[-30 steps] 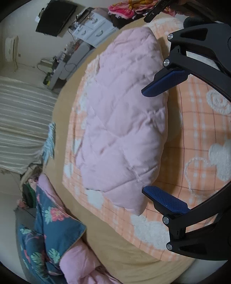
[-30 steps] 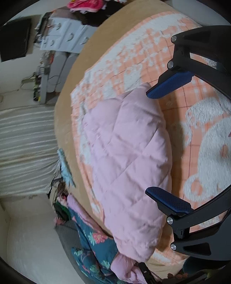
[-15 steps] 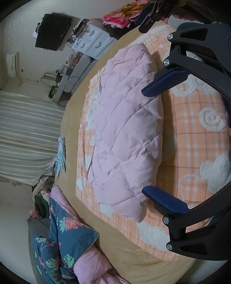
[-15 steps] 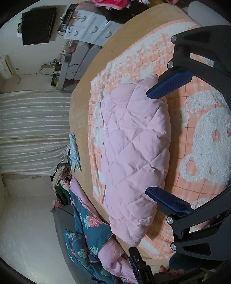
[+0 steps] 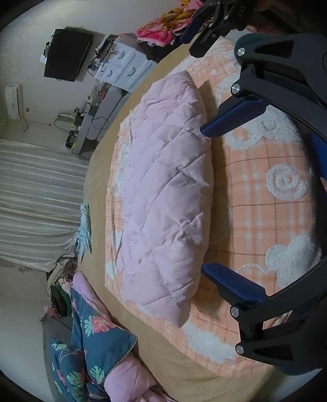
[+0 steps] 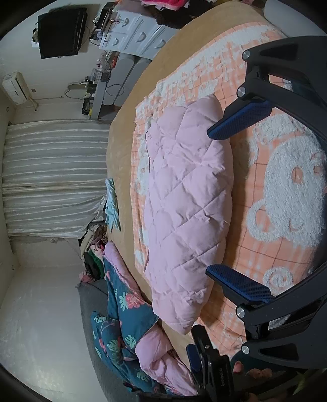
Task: Fold large clothes
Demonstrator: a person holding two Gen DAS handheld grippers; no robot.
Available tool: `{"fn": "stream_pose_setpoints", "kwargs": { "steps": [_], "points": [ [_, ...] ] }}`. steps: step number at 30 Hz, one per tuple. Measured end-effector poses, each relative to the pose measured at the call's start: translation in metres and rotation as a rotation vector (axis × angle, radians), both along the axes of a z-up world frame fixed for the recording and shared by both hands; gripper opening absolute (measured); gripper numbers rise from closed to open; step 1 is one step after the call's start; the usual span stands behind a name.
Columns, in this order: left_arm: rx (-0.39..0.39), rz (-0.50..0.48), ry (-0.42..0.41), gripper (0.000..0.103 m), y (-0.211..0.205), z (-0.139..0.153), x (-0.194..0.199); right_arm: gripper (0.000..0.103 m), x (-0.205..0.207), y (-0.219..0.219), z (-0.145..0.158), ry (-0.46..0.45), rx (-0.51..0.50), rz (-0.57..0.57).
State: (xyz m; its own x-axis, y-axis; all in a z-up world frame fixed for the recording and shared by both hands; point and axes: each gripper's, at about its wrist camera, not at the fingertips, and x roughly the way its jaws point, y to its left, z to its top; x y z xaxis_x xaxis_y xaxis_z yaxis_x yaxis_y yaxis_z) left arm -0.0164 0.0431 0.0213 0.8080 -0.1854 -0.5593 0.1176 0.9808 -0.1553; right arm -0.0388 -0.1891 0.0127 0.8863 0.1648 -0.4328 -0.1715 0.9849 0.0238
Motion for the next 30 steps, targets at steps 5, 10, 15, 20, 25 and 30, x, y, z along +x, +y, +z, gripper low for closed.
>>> {"fn": "stream_pose_setpoints", "kwargs": {
  "steps": [5,10,15,20,25,30],
  "points": [
    [0.005,-0.003,0.025,0.094,-0.004,-0.011,-0.003,0.099,-0.003,0.006,-0.015,0.045,-0.006,0.009],
    [0.016,0.004,0.042,0.094,-0.005,-0.015,-0.002,0.099,0.000,0.013,-0.025,0.081,-0.017,0.026],
    [0.020,0.007,0.044,0.094,-0.004,-0.015,-0.002,0.099,0.000,0.016,-0.025,0.076,-0.027,0.032],
    [0.022,0.011,0.037,0.094,-0.003,-0.014,-0.003,0.099,-0.001,0.013,-0.024,0.080,-0.020,0.024],
    [0.028,0.015,0.035,0.094,-0.003,-0.014,-0.004,0.099,-0.001,0.012,-0.024,0.080,-0.016,0.021],
    [0.030,0.015,0.033,0.094,-0.004,-0.013,-0.004,0.099,-0.002,0.011,-0.023,0.077,-0.017,0.022]
  ]
}}
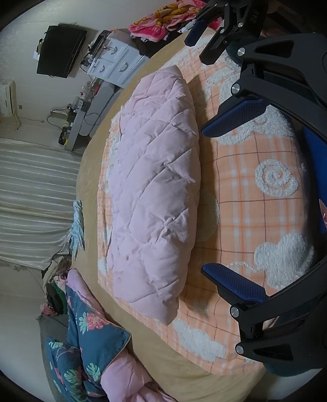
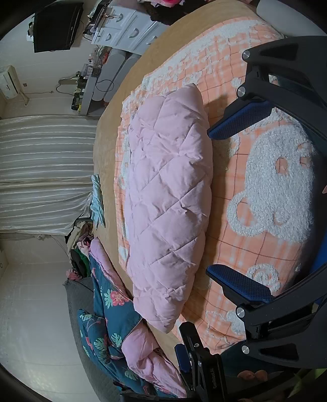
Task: Fold large clothes
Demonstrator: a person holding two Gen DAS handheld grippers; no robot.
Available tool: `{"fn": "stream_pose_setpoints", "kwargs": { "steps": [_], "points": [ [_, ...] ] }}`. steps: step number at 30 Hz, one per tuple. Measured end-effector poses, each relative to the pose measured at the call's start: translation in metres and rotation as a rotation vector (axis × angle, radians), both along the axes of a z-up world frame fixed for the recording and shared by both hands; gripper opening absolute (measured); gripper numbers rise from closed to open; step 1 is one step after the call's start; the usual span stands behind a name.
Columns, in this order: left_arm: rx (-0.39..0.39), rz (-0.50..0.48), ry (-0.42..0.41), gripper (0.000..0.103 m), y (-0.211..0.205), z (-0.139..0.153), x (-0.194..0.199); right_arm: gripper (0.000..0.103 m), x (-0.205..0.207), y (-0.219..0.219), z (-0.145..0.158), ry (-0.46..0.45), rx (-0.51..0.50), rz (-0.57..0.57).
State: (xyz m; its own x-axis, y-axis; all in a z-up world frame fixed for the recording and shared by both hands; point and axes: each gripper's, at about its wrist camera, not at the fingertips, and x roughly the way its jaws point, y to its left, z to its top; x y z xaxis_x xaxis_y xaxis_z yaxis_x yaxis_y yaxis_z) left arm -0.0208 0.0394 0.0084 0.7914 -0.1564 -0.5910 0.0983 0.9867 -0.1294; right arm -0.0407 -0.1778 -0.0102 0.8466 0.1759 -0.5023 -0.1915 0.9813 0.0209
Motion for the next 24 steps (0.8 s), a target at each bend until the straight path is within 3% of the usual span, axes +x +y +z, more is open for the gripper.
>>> {"fn": "stream_pose_setpoints", "kwargs": {
  "steps": [24],
  "points": [
    [0.006,0.002,-0.011,0.094,0.0042,0.0033,-0.0034,0.099,-0.0004,-0.0007,0.0004,-0.001,0.004,-0.003]
  ]
}}
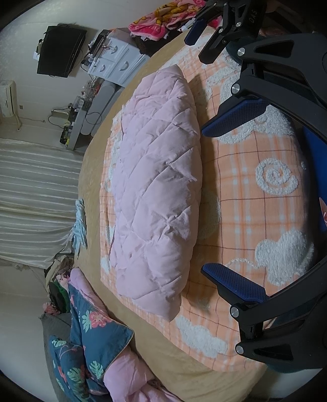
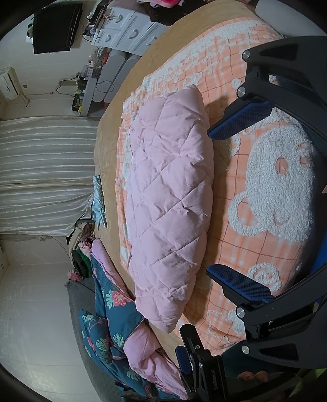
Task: Fold large clothes
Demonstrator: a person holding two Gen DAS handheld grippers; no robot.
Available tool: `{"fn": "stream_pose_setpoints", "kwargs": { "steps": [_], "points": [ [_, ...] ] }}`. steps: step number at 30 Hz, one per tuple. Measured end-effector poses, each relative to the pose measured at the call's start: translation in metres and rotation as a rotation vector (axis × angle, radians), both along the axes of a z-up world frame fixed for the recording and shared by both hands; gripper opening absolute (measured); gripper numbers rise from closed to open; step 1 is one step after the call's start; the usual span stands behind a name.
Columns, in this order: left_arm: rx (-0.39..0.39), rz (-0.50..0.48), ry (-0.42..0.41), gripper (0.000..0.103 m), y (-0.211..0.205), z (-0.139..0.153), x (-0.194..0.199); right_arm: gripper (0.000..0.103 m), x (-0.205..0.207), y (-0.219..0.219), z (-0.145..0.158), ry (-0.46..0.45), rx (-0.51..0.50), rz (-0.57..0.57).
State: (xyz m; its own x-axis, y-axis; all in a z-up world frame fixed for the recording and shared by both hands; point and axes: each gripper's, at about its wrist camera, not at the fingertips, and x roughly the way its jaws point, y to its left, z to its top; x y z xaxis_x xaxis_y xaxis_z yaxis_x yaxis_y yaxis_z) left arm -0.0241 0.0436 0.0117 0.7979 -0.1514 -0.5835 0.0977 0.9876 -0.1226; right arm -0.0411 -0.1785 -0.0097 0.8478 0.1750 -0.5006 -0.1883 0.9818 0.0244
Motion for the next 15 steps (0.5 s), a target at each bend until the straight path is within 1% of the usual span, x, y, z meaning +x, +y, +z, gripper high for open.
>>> {"fn": "stream_pose_setpoints", "kwargs": {
  "steps": [15],
  "points": [
    [0.007,0.001,-0.003,0.094,0.0000,0.0013,-0.0021,0.099,0.0000,0.0002,0.0000,0.000,-0.001,0.000]
  ]
}}
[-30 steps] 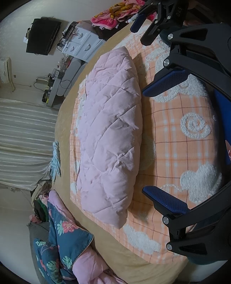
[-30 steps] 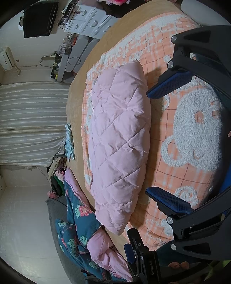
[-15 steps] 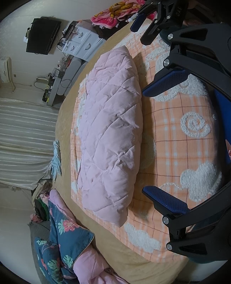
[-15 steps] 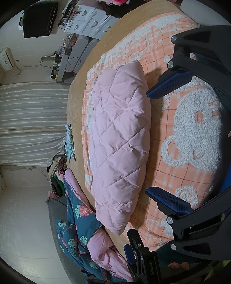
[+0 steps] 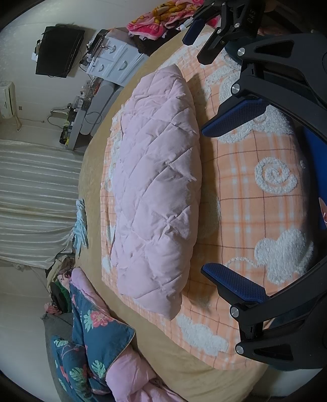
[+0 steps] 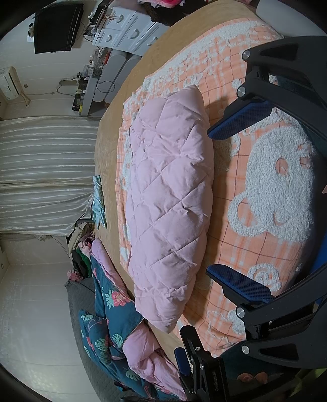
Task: Fold large clothes
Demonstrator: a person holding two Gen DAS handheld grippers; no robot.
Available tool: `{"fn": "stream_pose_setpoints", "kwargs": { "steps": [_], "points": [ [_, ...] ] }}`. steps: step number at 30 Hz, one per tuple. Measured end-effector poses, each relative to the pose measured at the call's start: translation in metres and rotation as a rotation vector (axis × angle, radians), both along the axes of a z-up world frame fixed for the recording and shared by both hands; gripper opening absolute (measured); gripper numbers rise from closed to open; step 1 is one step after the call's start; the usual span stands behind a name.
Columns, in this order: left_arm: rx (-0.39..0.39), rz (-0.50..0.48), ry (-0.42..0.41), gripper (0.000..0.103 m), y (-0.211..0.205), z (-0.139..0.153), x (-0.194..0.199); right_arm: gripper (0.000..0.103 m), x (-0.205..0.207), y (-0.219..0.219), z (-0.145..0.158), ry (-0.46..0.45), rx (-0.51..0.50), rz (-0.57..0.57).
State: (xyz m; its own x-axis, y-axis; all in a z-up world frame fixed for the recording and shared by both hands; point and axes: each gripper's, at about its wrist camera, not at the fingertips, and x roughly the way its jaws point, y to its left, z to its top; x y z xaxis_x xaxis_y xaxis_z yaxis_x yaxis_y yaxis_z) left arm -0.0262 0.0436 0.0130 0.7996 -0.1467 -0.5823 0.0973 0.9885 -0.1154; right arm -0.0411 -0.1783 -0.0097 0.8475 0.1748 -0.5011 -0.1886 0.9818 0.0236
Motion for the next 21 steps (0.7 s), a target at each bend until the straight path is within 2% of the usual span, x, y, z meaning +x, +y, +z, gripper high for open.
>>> {"fn": "stream_pose_setpoints", "kwargs": {
  "steps": [21],
  "points": [
    [0.013,0.004,0.005,0.094,0.0035,-0.0001,-0.0003,0.099,0.0021,0.0020,0.0009,0.000,-0.008,0.006]
  ]
}}
